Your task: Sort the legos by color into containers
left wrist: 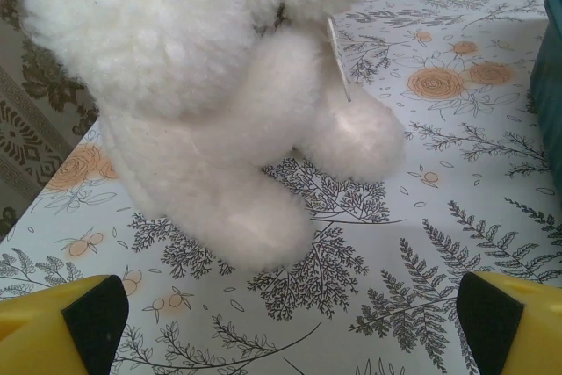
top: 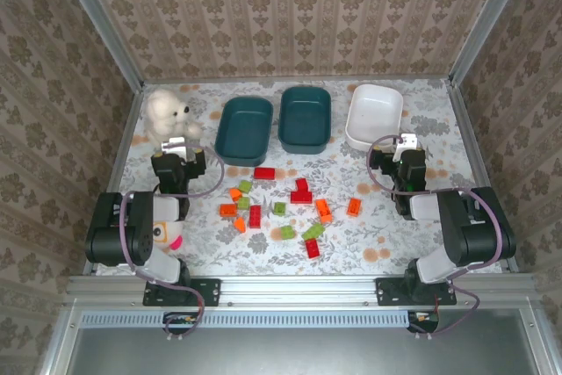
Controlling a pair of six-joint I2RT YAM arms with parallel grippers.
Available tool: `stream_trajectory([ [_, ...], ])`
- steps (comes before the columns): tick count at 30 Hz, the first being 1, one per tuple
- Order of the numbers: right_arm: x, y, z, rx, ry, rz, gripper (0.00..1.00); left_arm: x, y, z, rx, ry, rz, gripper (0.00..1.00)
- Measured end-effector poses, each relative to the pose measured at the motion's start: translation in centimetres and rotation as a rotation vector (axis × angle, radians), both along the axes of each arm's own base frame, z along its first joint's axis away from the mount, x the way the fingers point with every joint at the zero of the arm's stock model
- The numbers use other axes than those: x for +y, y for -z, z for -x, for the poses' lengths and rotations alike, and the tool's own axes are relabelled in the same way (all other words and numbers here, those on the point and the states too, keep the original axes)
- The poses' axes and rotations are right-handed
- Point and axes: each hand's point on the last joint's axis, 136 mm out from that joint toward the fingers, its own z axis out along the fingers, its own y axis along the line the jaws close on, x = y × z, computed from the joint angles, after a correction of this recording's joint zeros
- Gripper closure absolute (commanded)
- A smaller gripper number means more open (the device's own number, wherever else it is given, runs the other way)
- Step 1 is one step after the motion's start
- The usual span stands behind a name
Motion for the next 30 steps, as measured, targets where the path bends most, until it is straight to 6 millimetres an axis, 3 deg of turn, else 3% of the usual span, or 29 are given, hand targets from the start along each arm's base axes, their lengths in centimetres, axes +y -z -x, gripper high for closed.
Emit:
stream_trajectory([
  [20,0.0,0.0,0.0,0.0,0.0,0.0,0.0,0.0,0.0,0.0,-0.001,0.0,0.0,0.0],
  [24,-0.2,0.0,0.3,0.023,0.016,0.007,0.0,-0.5,-1.7,1.1,-0.031,-0.014,-0.037,0.0],
  [26,-0.6,-1.6,0.8,0.026,0.043,0.013,0.0,-1.9,-4.5,2.3,-0.093,-0.005,-0.056,0.0],
  [27,-0.7,-3.4,1.0,-0.002,0.055,0.01,0.0,-2.6,-6.3,2.9,-0.133,0.002,-0.058,0.0],
  [30,-0.2,-11.4,1.7,-0.148,0.081,0.007,0.0,-4.5,-11.3,5.3,-0.233,0.02,-0.044,0.0],
])
